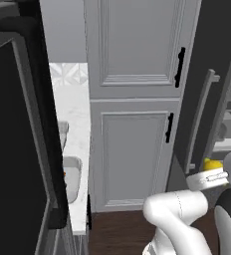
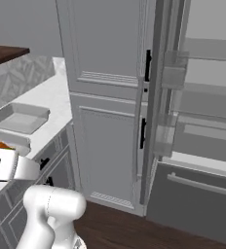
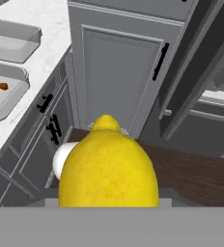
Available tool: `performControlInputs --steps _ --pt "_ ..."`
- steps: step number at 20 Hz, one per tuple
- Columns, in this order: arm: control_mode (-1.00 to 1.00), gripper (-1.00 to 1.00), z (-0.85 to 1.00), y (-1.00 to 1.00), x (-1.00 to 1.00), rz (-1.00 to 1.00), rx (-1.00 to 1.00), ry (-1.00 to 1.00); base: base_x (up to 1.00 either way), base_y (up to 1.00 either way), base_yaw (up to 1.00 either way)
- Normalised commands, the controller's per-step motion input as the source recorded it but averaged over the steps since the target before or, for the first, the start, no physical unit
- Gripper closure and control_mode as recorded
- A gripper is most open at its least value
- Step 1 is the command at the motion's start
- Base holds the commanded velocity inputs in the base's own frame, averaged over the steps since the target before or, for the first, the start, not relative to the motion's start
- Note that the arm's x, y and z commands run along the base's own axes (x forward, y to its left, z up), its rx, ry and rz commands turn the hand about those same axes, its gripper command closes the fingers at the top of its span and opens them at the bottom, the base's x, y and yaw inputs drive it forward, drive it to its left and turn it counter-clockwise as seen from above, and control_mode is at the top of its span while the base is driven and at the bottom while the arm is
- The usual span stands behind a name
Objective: Place one lemon and one chicken drumstick in each tupperware on the nearby counter, to pack two identical lunches.
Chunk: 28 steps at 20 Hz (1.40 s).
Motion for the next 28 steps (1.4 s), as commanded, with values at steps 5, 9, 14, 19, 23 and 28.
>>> performControlInputs --steps 5,9,14,19,23,28 --pt "1.00 1.00 0.00 0.00 0.00 0.00 0.00 0.00 0.73 0.16 0.00" --pt "1.00 1.00 0.00 0.00 0.00 0.00 0.00 0.00 0.69 0.35 0.00" --pt "1.00 1.00 0.00 0.00 0.00 0.00 0.00 0.00 0.75 0.11 0.01" --pt "1.00 1.00 0.00 0.00 0.00 0.00 0.00 0.00 0.81 0.04 0.01" --pt "1.00 1.00 0.00 0.00 0.00 0.00 0.00 0.00 0.68 0.34 0.03" --pt "1.00 1.00 0.00 0.00 0.00 0.00 0.00 0.00 0.08 0.42 0.24"
